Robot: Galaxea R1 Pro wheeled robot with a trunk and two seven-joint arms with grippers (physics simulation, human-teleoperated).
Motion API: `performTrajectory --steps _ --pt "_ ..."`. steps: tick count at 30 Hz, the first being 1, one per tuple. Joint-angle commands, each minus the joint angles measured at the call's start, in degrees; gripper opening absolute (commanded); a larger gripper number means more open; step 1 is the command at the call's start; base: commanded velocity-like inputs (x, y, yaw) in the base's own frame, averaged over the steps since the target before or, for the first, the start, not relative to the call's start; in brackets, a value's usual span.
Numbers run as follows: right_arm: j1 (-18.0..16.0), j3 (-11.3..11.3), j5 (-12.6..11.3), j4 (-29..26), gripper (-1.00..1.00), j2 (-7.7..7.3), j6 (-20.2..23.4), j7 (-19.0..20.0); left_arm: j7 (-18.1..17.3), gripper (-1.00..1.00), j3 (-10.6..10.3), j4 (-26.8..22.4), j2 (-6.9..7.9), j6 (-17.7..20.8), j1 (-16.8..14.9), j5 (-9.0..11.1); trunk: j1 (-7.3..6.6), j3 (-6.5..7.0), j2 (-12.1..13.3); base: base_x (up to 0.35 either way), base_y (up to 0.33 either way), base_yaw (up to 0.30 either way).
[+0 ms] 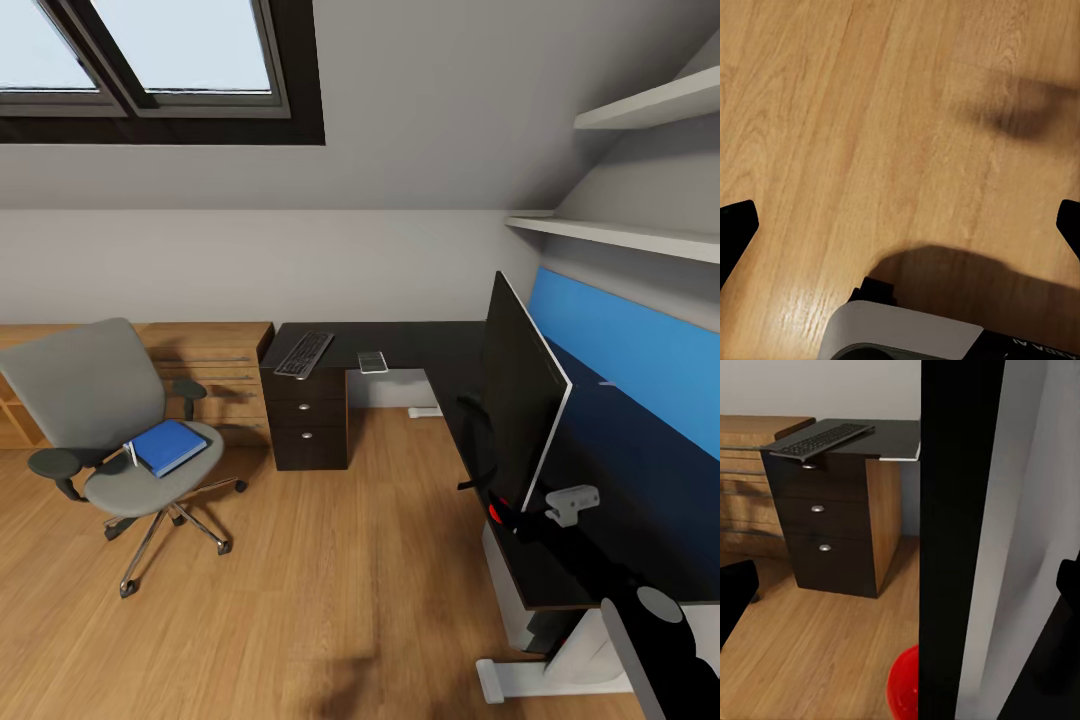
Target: In the bedroom, organize the workspace by keeping the computer under the desk, ensuring the monitor is on the desk, placing the keyboard on the desk next to the monitor, placing the mouse on the desk next to the keyboard, moving the folder from the swivel chair onto the desk next to the mouse, stacking the notebook on top of the folder with the pen on top of the notebook, and positioning the swivel chair next to the desk.
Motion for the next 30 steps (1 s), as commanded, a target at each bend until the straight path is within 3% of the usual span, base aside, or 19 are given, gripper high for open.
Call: performTrajectory --steps 1,10,22,30 --pt "0.0 -0.1 -0.6 0.1 1.00 0.01 0.5 0.3 0.2 1.00 -0.1 0.0 -0.01 -0.2 0.0 0.1 0.00 -0.06 0.0 0.000 0.000 0.000" --pt "0.0 -0.1 -0.5 1.3 1.00 -0.07 0.5 0.2 0.2 1.00 -0.1 0.0 -0.01 -0.2 0.0 0.1 0.00 -0.06 0.0 -0.023 0.000 0.000" --pt "0.0 -0.1 -0.4 3.4 1.00 -0.16 0.4 0.1 0.2 1.00 -0.1 0.0 -0.01 -0.2 0.0 0.1 0.00 -0.06 0.0 -0.220 0.000 0.000" --pt "0.0 -0.1 0.0 3.8 1.00 -0.17 0.4 0.1 0.2 1.00 -0.1 0.0 -0.01 -0.2 0.0 0.1 0.00 -0.06 0.0 -0.059 0.000 0.000"
